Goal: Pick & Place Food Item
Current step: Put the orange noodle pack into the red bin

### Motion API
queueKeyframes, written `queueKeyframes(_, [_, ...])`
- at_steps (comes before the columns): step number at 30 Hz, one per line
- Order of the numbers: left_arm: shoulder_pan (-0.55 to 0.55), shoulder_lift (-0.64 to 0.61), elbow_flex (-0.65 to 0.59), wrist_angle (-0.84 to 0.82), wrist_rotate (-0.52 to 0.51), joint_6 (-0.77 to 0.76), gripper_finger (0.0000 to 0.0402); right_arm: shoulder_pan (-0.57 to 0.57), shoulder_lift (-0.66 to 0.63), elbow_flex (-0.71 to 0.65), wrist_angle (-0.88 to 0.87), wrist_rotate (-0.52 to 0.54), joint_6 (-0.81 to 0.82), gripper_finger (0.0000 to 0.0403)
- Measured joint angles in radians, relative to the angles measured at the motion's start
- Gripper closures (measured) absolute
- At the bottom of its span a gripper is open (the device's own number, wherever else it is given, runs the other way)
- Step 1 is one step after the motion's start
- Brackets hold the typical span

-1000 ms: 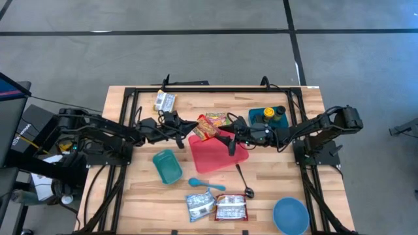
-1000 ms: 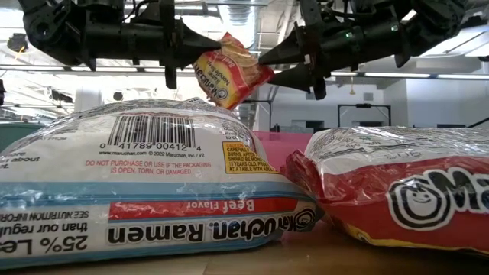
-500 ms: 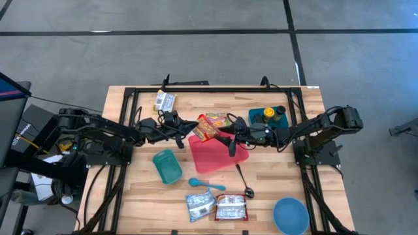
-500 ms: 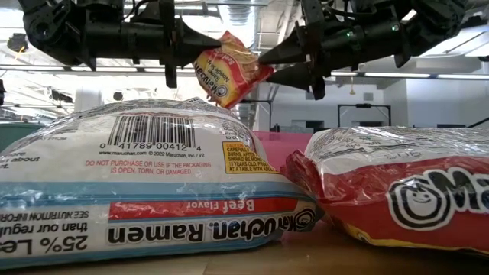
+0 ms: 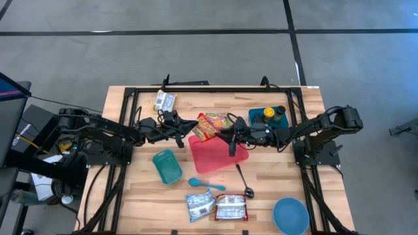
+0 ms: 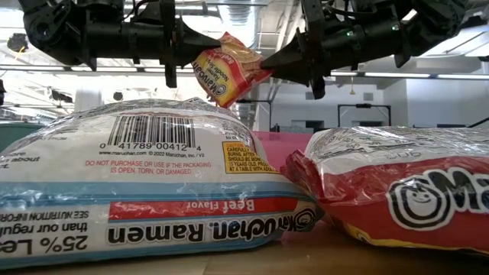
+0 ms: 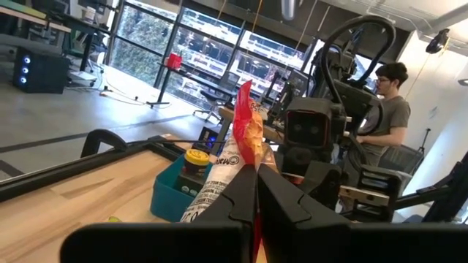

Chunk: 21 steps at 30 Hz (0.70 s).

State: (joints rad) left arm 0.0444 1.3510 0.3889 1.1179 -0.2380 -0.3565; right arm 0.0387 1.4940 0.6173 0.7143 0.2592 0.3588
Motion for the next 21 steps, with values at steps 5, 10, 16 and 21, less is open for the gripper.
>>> queueKeyframes(5, [0.0,0.0,0.0,0.0,0.0,0.0,0.0402,0.0,0.0,0.0,0.0,0.0,0.0,0.0355])
queueKeyframes(10, [0.0,0.0,0.0,0.0,0.001,0.0,0.04,0.0,0.0,0.0,0.0,0.0,0.0,0.0373])
queueKeyframes(16, [0.0,0.0,0.0,-0.001,0.001,0.0,0.0395,0.0,0.0,0.0,-0.003,0.0,0.0,0.0393])
queueKeyframes(21, [0.0,0.0,0.0,-0.001,0.002,0.0,0.0385,0.0,0.0,0.0,-0.004,0.0,-0.001,0.0393])
